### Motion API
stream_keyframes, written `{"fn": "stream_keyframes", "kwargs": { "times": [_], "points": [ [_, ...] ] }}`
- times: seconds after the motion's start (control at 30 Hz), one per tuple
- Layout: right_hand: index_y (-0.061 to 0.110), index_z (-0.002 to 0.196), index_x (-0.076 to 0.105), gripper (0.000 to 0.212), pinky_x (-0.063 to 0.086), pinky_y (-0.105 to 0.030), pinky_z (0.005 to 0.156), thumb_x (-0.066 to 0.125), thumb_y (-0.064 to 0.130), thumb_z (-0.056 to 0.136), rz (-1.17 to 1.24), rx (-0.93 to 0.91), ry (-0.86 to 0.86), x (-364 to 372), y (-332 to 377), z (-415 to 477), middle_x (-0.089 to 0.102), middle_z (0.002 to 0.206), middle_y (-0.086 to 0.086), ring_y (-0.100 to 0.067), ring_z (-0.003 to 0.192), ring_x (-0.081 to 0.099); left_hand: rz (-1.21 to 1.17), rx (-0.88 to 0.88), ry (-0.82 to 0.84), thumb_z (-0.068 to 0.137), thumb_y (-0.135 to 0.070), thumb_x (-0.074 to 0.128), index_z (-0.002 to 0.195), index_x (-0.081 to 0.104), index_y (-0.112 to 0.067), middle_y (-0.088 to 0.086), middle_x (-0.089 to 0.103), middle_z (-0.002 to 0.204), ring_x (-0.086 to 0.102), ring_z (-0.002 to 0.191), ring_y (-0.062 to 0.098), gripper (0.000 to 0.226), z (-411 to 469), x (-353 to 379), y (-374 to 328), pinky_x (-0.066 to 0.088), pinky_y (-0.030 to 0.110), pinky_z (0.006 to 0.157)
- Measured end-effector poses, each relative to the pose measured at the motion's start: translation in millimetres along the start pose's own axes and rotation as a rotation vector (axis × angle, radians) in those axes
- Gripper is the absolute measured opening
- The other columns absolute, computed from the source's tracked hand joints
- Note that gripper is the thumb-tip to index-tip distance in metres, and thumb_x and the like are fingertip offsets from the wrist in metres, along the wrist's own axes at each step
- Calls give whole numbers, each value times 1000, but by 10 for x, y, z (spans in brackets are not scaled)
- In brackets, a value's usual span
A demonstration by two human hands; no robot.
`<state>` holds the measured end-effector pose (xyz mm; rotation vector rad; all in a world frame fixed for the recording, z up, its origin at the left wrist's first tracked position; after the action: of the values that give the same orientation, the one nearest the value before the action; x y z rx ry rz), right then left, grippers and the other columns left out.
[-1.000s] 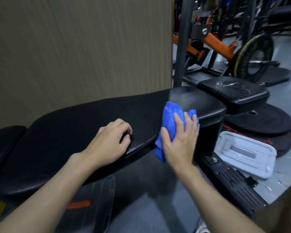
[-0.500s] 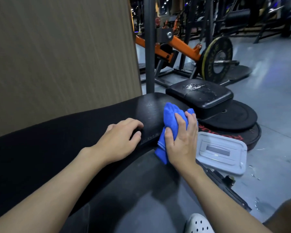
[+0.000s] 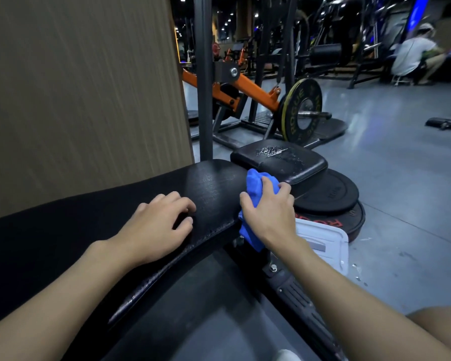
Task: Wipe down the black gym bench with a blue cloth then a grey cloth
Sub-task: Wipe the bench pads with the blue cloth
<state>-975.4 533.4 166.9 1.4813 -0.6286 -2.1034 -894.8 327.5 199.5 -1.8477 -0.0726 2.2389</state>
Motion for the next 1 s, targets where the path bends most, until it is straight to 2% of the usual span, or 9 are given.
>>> {"fn": "stream_keyframes", "kwargs": {
  "times": [0.07, 0.17, 0.3, 0.4, 0.5, 0.57, 0.7, 0.77, 1.0],
  "points": [
    [20, 137, 45, 61, 36, -45, 101, 50, 56, 88, -70, -8, 60, 30, 13, 106, 40, 129, -16, -40, 115, 42, -19, -14, 4, 96, -43, 39, 121, 50, -37, -21, 50, 117, 44, 112, 5, 28, 106, -6, 113, 36, 40, 99],
    [22, 137, 44, 60, 38, -45, 100, 48, 56, 88, -184, -48, 196, 51, 54, 338, 44, 125, -16, -41, 117, 46, -13, -39, 25, 97, -45, 37, 125, 49, -38, -21, 45, 130, 40, 123, 6, 31, 332, 42, 306, 32, 43, 104],
    [21, 135, 41, 65, 40, -45, 91, 47, 64, 87, -419, -111, 382, 188, 200, 600, 44, 128, -16, -42, 116, 50, 7, -76, 47, 96, -49, 34, 130, 45, -40, -20, 40, 139, 33, 133, 8, 37, 607, 80, 609, 29, 47, 108],
    [18, 128, 43, 67, 38, -45, 86, 44, 70, 86, -503, -118, 378, 255, 278, 673, 45, 126, -17, -42, 114, 51, 8, -106, 46, 96, -51, 32, 132, 44, -40, -20, 39, 140, 33, 134, 9, 39, 706, 39, 815, 29, 47, 108],
    [23, 135, 44, 69, 36, -48, 96, 39, 72, 87, -516, -178, 379, 444, 462, 829, 46, 131, -17, -41, 119, 47, 3, -122, 68, 97, -50, 32, 135, 42, -40, -20, 38, 143, 32, 136, 8, 41, 694, 19, 899, 27, 44, 110],
    [28, 142, 39, 69, 32, -50, 102, 39, 70, 88, -489, -211, 437, 619, 621, 951, 43, 138, -17, -41, 125, 43, 16, -129, 98, 97, -50, 32, 139, 38, -41, -18, 33, 150, 25, 141, 7, 44, 591, 45, 921, 21, 44, 114],
    [37, 149, 27, 71, 33, -51, 104, 35, 73, 88, -482, -220, 495, 652, 599, 974, 37, 144, -14, -41, 129, 39, 104, -285, 150, 90, -67, 22, 144, 23, -49, -9, 21, 157, 12, 147, 18, 56, 385, 43, 1234, 12, 60, 113],
    [40, 148, 27, 69, 35, -51, 104, 33, 74, 88, -500, -254, 468, 585, 502, 900, 38, 143, -14, -40, 128, 41, 104, -347, 152, 87, -71, 17, 145, 19, -51, -5, 21, 158, 13, 147, 19, 62, 341, 46, 1365, 12, 61, 113],
    [40, 150, 24, 79, 33, -49, 107, 32, 82, 83, -548, -289, 499, 911, 719, 1186, 37, 147, -15, -40, 132, 40, 172, -324, 124, 88, -68, 15, 145, 17, -49, -4, 24, 155, 17, 145, 22, 60, 355, 65, 1380, 16, 60, 112]
  ]
}}
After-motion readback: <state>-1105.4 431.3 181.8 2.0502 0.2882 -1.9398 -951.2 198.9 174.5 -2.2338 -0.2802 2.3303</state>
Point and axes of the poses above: each hand's wrist, its own z-axis towards the middle knuckle, its own x-axis out of the palm, y = z × x, the point moved 8 cm from there along z, towards the middle knuckle
